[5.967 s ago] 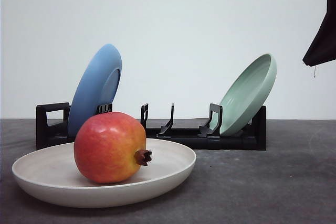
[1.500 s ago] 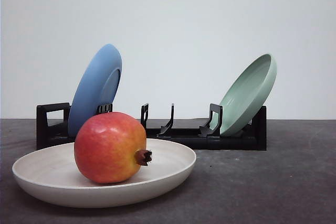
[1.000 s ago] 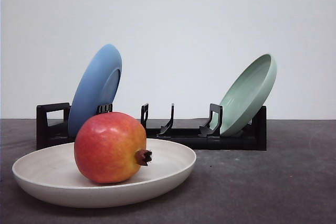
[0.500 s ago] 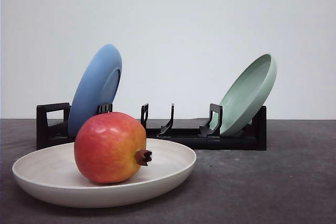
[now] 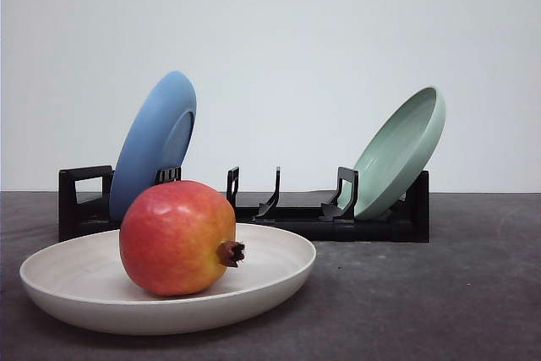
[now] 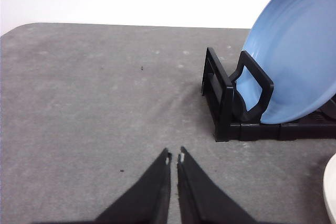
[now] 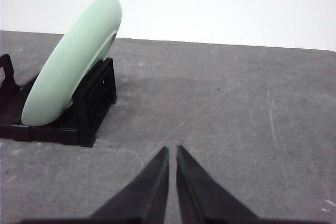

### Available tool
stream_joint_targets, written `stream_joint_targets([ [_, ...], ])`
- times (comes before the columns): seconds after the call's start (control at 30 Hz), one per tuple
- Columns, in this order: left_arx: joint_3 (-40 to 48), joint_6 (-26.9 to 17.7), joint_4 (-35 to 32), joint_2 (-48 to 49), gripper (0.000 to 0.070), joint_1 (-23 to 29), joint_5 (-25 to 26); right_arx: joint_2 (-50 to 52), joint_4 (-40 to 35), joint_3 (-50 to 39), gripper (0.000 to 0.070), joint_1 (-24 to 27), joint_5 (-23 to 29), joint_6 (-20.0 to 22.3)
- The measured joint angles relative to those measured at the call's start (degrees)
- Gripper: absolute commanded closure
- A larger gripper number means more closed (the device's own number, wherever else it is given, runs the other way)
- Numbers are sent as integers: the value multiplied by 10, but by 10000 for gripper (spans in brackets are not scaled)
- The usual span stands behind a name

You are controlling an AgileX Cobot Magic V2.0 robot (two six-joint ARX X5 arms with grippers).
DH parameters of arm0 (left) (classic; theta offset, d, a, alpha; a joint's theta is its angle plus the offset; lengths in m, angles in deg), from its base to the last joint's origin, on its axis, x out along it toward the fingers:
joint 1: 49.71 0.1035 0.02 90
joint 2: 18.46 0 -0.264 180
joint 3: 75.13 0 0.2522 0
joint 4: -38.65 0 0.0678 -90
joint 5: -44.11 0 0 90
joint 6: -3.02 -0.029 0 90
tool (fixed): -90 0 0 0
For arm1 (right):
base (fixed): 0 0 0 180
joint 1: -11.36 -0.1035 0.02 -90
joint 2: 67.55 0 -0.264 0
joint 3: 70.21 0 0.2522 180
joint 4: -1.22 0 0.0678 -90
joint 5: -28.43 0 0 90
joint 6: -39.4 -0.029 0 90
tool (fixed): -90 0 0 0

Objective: Place pomegranate in white plate

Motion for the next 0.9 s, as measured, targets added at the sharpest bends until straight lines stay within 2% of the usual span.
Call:
stream_joint_targets([
  [0.9,0,0,0,0,700,0,0,0,0,0,675,0,0,0],
])
